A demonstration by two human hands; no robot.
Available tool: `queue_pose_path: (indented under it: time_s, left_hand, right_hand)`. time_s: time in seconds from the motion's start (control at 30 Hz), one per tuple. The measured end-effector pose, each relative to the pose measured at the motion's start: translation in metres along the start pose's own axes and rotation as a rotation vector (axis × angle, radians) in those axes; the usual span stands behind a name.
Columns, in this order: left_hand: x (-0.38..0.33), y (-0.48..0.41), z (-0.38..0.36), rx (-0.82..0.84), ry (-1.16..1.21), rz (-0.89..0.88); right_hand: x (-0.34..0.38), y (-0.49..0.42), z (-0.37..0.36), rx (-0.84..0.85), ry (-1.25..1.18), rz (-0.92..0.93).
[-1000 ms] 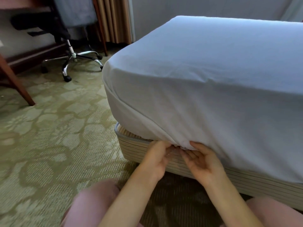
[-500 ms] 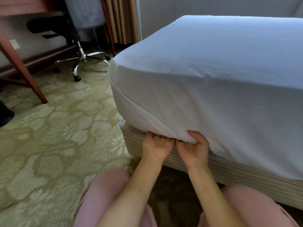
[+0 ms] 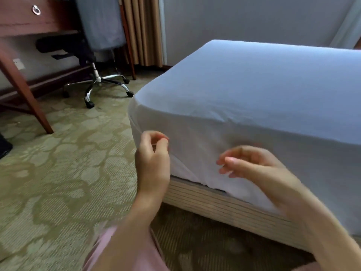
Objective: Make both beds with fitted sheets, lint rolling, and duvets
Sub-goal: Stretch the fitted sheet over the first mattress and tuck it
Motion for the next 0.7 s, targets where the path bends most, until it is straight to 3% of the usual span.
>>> queue_pose_path:
  time_s: [0.1, 0.17, 0.23, 0.3, 0.43, 0.57, 0.7]
  left_hand:
    - [-0.120, -0.010, -0.041, 0.151, -0.277, -0.578]
    - [-0.151, -0.042, -0.093, 0.199, -0.574, -0.738]
    - [-0.133, -0.092, -0.139, 0.253, -0.929, -0.707]
    - [-0.095, -0.123, -0.157, 0.279, -1.134, -0.627]
    - [-0.061, -0.131, -0.161, 0.260, -1.080, -0.722]
    - [-0.063, -0.118, -0.154, 0.115, -1.061, -0.865]
    - [-0.061, -0.111, -0.148, 0.135, -1.066, -0.748]
  right_hand:
    - [0.119, -0.047, 0.018, -0.105, 0.310, 0.395]
    - [0.158, -0.092, 0.034, -0.298, 0.644, 0.510]
    - [0.152, -0.135, 0.039, -0.374, 0.974, 0.459]
    - [0.114, -0.163, 0.033, -0.289, 1.124, 0.338]
    - [0.082, -0.161, 0.023, -0.243, 1.235, 0.408]
    - [0.078, -0.145, 0.014, -0.285, 1.195, 0.528]
    - [0.075, -0.138, 0.018, -0.315, 1.126, 0.449]
Point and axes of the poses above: each hand's wrist, its own y-axis away from the middle knuckle, its own z-axis out of the back of the hand, x = y × z, the point moved 10 cm from there along -y, towards the middle knuckle, and after that the axes turned 4 degrees about z, right-handed, at the moved point
